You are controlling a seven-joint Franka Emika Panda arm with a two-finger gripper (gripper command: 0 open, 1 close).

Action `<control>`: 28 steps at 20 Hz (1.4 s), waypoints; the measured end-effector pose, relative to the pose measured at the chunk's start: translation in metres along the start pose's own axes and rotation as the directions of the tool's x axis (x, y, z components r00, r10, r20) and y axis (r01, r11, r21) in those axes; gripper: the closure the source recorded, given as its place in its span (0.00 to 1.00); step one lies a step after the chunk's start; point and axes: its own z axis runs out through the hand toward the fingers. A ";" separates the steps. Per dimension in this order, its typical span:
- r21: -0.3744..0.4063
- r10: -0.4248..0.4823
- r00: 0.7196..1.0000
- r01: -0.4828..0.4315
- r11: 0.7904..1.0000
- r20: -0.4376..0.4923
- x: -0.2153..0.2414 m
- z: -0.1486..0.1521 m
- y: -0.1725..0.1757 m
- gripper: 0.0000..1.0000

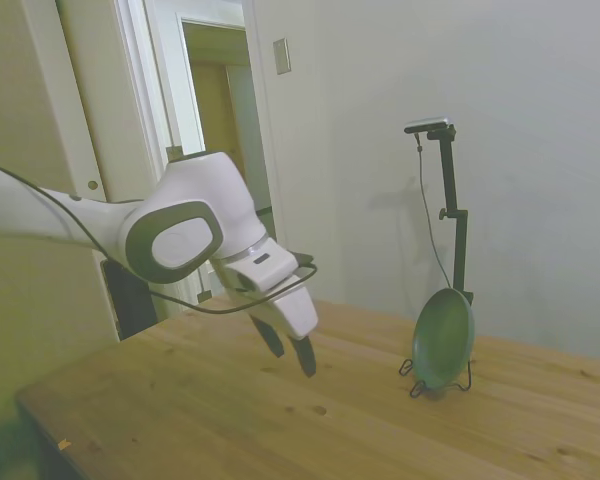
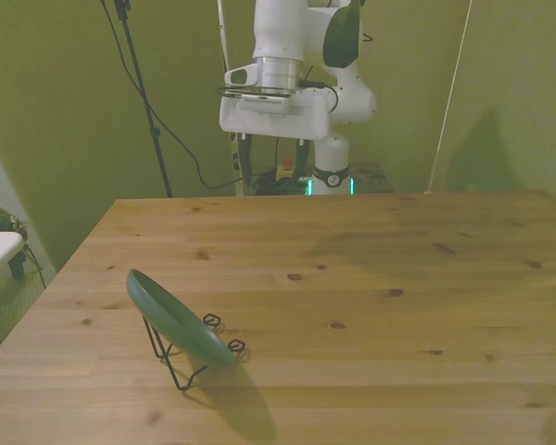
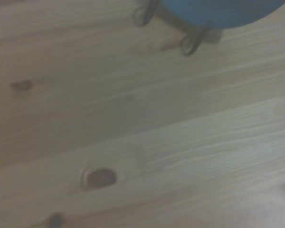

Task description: Unload the plate

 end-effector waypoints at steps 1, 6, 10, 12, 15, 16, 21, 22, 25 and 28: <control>0.000 0.012 1.000 -0.012 1.000 -0.007 0.013 0.000 0.000 0.00; -0.012 0.033 0.999 -0.033 0.999 0.032 0.056 -0.004 -0.002 0.00; -0.005 0.037 0.998 -0.037 0.999 0.052 0.067 -0.011 -0.009 0.00; 0.003 0.052 0.998 -0.052 0.999 0.026 0.082 -0.011 -0.008 0.00; 0.017 0.083 0.996 -0.083 0.996 -0.026 0.111 -0.005 -0.006 0.00; 0.020 0.091 0.995 -0.090 0.996 -0.042 0.119 -0.002 -0.006 0.00; 0.020 0.101 0.987 -0.099 0.995 -0.126 0.153 0.014 -0.007 0.00; 0.018 0.101 0.986 -0.099 0.995 -0.136 0.158 0.019 -0.007 0.00; 0.020 0.098 0.979 -0.095 0.995 -0.178 0.174 0.034 -0.008 0.00; 0.022 0.085 0.975 -0.082 0.996 -0.206 0.186 0.048 -0.016 0.00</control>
